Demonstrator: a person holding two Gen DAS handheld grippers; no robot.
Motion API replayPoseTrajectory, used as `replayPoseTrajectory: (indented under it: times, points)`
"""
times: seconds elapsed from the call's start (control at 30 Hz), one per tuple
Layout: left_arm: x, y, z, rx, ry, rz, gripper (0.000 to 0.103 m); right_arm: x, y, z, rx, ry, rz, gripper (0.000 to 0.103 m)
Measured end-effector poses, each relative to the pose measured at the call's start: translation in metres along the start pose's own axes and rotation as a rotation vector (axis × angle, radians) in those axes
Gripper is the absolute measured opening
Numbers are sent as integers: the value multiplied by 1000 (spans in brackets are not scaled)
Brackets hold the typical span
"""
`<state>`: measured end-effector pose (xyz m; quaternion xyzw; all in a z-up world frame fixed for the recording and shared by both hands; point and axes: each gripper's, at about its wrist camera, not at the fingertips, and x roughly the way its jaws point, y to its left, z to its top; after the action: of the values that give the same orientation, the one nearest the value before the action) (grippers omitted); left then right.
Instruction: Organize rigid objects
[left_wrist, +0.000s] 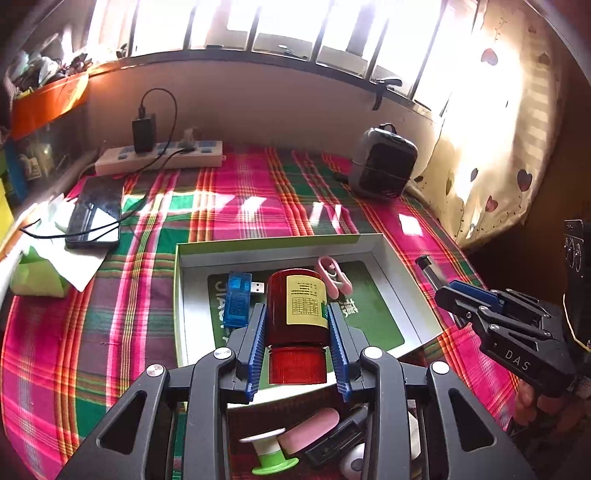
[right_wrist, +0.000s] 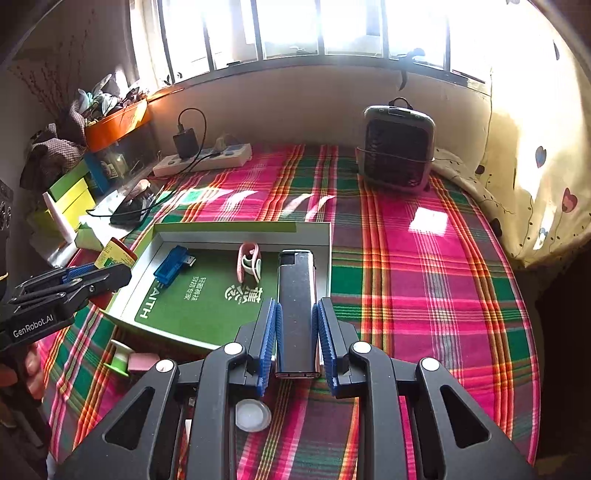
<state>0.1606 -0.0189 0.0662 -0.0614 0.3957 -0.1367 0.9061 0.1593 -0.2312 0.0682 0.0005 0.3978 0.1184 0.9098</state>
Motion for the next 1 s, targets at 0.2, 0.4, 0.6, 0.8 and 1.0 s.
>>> replayPoseTrajectory:
  times: [0.2,0.4,0.6,0.8,1.0]
  points:
    - [26,-4,14,9,29,-11,31,23,4,16,-13,20,3,24]
    - [50,-6,22,9,66,-20,31,48,8,23,-26,53,4,24]
    - [77,-3,29,5,111,-5,31,65,7,27,-19,74,9,24]
    - [92,-5,29,5,140,-12,31,75,9,27,-31,90,13,24]
    - [101,-7,29,18,155,-2,31,81,10,27,-38,100,8,24]
